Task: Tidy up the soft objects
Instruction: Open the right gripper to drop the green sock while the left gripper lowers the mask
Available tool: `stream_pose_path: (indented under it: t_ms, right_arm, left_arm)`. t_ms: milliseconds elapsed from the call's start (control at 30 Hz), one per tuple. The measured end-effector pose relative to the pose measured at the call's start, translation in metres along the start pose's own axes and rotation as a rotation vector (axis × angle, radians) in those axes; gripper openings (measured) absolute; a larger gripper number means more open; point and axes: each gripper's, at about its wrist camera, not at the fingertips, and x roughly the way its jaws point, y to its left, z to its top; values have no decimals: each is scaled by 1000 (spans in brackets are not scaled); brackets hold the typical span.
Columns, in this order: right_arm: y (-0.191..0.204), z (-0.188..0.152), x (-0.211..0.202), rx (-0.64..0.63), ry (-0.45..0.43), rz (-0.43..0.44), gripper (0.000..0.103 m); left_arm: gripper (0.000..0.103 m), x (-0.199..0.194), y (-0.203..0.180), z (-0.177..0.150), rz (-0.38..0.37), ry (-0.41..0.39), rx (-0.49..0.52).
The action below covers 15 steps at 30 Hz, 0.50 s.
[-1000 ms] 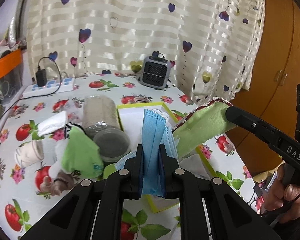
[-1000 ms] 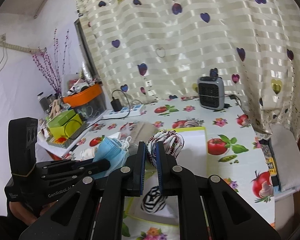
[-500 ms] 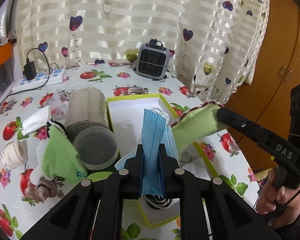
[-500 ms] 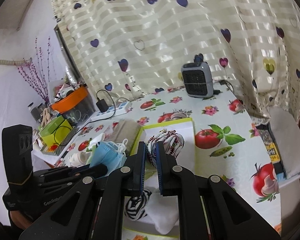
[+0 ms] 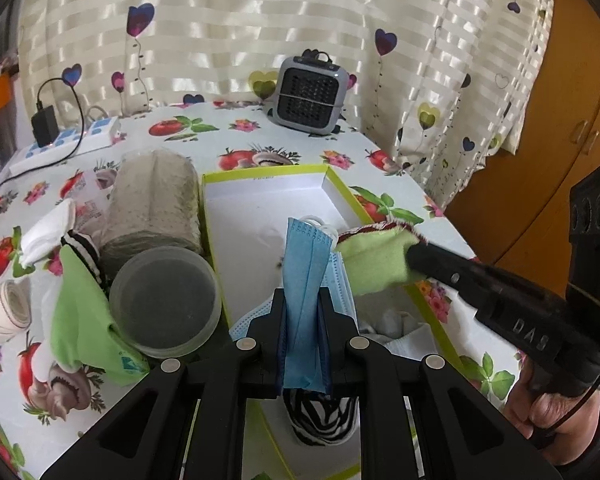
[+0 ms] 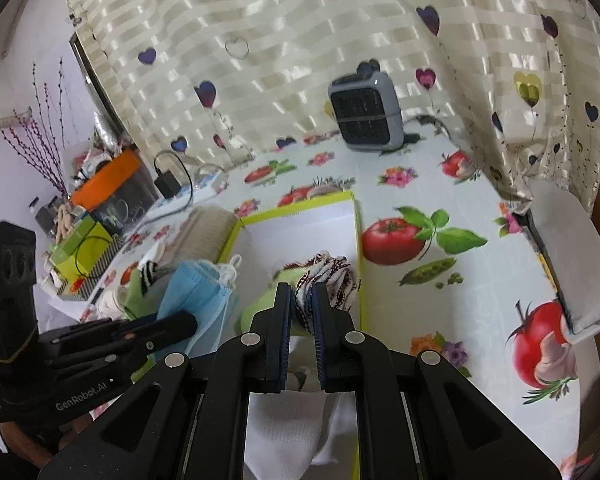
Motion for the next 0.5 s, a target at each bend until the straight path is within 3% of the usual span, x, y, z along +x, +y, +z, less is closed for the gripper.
stream_pose_path:
  t_ms: [233, 367, 500]
  right_arm:
    - [1, -6, 19, -30, 96, -20, 18]
    - [-1, -6, 12, -49, 76, -59, 36]
    - [-1, -4, 3, -56, 54, -73, 37]
  left_arm:
    - [18, 12, -2, 0, 5, 30, 2]
    - [20, 10, -3, 1, 16, 21, 3]
    - [21, 4, -2, 1, 23, 7, -6]
